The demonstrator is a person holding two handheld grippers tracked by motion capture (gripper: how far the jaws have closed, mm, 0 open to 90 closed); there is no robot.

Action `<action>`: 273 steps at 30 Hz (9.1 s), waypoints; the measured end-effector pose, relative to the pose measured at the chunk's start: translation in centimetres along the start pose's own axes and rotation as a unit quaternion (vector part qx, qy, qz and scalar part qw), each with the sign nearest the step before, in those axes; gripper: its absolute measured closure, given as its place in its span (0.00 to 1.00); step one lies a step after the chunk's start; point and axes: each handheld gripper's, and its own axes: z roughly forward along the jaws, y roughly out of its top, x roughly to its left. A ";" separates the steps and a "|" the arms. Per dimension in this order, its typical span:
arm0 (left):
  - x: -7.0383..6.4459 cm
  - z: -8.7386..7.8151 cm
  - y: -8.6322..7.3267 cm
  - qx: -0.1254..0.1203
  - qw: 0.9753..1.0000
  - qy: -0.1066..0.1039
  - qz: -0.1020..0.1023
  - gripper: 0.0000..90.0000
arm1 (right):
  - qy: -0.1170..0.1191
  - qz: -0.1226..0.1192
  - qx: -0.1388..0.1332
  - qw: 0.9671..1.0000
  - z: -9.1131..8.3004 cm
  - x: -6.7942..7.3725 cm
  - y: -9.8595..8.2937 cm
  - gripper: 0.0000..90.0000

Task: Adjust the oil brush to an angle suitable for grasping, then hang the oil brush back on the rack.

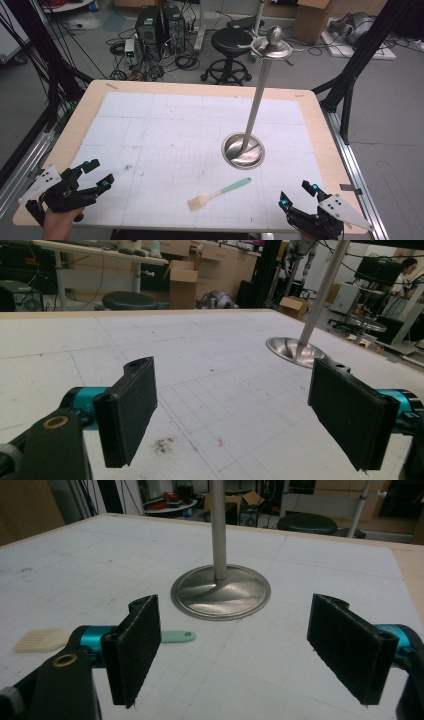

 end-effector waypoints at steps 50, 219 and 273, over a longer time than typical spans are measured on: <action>0.1 1.0 -0.4 0.030 0.999 -0.007 -0.008 0.25 | 0.204 -0.123 0.218 0.946 13.8 14.1 -2.0 0.99; -0.5 1.2 -0.3 0.028 1.000 0.010 0.006 0.23 | 0.002 0.027 -0.006 1.000 -1.0 -0.4 -0.2 0.20; -9.2 15.3 -2.3 0.289 0.951 -0.094 0.062 0.60 | -0.011 0.015 0.045 0.999 0.4 -0.2 -1.0 0.20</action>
